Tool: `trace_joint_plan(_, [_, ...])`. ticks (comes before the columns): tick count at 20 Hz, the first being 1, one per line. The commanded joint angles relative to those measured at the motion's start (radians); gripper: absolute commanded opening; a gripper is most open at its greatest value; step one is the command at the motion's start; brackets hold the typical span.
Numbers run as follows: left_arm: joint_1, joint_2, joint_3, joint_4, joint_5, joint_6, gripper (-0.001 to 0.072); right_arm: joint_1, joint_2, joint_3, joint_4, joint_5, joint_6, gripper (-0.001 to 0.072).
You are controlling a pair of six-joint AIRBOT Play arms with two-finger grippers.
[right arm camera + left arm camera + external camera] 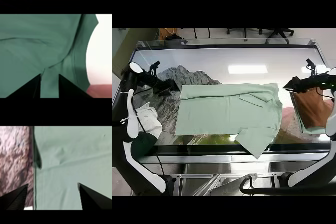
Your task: Fold the shirts.
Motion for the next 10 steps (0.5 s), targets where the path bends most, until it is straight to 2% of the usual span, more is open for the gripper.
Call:
trace_joint_plan(1, [0.065, 0.146, -0.299, -0.001, -0.042, 0.035, 0.0701, -0.070, 0.168, -0.193, -0.008, 0.108, 0.018, 0.0223])
trace_joint_plan(6, [0.093, 0.322, -0.753, -0.001, 0.110, 0.130, 0.0701, -0.179, 0.528, -0.739, -0.008, 0.088, -0.007, 0.0222])
trace_joint_plan(8, [0.099, 0.338, -0.824, -0.019, 0.154, 0.142, 0.0700, -0.182, 0.661, -0.917, -0.016, -0.005, -0.004, 0.0222])
trace_joint_plan(10, [0.098, 0.333, -0.870, -0.107, 0.177, 0.187, 0.0701, -0.181, 0.748, -1.061, -0.010, -0.129, -0.004, 0.0224])
